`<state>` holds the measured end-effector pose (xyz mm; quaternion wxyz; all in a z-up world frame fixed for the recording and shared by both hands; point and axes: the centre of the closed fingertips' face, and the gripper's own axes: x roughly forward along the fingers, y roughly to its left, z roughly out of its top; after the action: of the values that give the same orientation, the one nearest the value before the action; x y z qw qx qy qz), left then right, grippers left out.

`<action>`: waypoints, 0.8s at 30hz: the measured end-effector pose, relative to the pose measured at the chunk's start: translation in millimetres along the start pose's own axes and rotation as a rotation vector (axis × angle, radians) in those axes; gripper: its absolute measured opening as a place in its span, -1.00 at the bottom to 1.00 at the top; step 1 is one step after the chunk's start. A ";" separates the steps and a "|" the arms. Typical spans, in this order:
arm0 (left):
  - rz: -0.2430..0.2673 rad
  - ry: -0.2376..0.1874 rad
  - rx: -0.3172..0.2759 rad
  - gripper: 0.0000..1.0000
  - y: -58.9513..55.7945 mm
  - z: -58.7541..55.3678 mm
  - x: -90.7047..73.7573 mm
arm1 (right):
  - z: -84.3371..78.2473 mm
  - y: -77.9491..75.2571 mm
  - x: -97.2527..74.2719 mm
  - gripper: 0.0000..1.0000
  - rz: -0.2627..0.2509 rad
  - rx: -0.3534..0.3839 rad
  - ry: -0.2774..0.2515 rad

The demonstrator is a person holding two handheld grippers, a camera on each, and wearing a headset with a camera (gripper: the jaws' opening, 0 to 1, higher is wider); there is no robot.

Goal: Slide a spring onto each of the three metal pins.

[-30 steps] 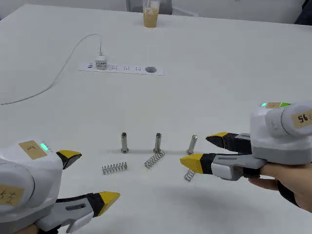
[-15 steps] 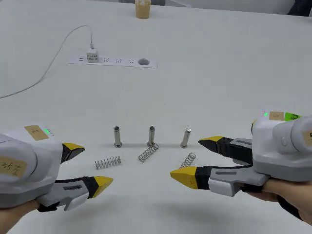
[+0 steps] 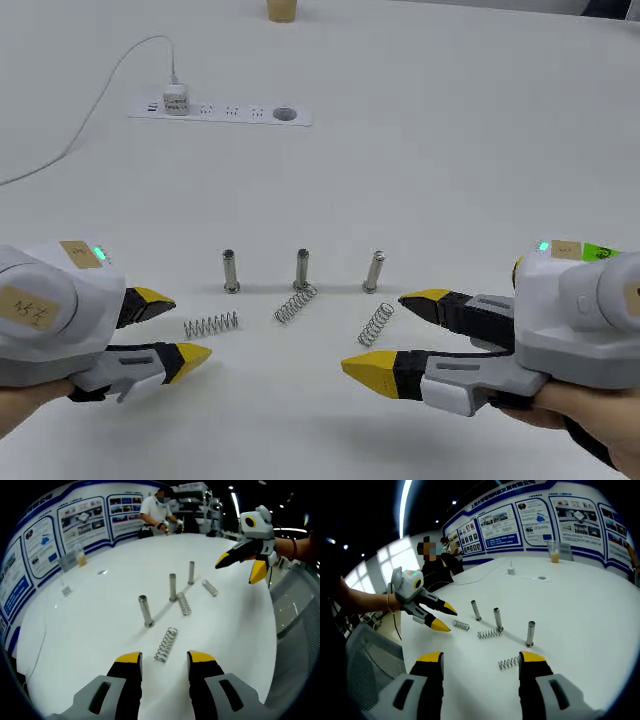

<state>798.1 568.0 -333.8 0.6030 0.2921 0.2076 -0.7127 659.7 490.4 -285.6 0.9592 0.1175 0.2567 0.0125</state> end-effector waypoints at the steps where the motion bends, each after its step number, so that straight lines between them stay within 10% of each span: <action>1: -0.006 0.006 0.011 -0.27 0.4 -1.7 2.1 | 0.0 -0.2 -0.2 0.23 -0.001 0.006 -0.001; 24: -0.099 0.013 0.069 -0.76 1.3 -3.6 12.4 | -1.5 -4.7 -1.9 0.19 -0.015 0.053 0.002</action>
<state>798.7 560.9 -344.6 0.5554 0.3068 0.2012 -0.7463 657.1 486.0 -287.0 0.9556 0.1409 0.2587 -0.0012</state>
